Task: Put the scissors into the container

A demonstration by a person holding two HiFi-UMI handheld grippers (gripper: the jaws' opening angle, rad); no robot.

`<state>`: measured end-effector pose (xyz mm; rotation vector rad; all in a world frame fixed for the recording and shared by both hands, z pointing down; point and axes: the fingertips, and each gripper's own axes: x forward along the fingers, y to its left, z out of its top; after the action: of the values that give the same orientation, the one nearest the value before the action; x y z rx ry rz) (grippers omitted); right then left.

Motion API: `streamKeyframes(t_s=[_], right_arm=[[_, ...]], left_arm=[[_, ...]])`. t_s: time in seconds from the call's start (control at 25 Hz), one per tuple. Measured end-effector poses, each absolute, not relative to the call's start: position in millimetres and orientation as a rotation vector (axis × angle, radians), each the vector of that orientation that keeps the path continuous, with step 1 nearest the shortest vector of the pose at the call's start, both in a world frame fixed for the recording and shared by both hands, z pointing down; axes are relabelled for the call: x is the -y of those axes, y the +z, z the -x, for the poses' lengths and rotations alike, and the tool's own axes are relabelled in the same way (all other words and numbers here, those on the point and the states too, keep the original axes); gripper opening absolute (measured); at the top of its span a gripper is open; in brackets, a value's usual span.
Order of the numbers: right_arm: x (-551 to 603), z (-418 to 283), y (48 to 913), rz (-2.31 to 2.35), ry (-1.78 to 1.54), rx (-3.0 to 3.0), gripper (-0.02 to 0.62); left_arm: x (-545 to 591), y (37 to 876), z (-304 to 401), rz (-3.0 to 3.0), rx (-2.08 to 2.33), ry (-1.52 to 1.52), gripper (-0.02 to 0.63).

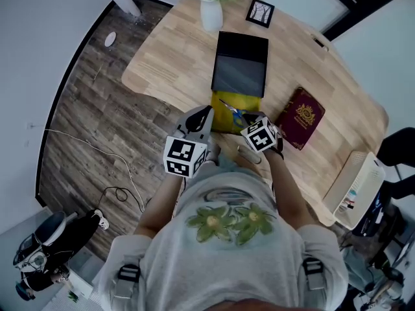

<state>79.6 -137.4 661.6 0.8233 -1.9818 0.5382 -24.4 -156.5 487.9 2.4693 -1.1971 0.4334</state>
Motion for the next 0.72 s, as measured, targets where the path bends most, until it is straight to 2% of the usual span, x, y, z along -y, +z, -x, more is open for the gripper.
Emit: streamKeyframes(t_s=[0.72], right_arm=[[122.0,-81.1,599.0,-1.012,0.514,2.112,0.005]], left_arm=[[122.9,482.9,27.4,-2.499,1.19,0.425,0.008]])
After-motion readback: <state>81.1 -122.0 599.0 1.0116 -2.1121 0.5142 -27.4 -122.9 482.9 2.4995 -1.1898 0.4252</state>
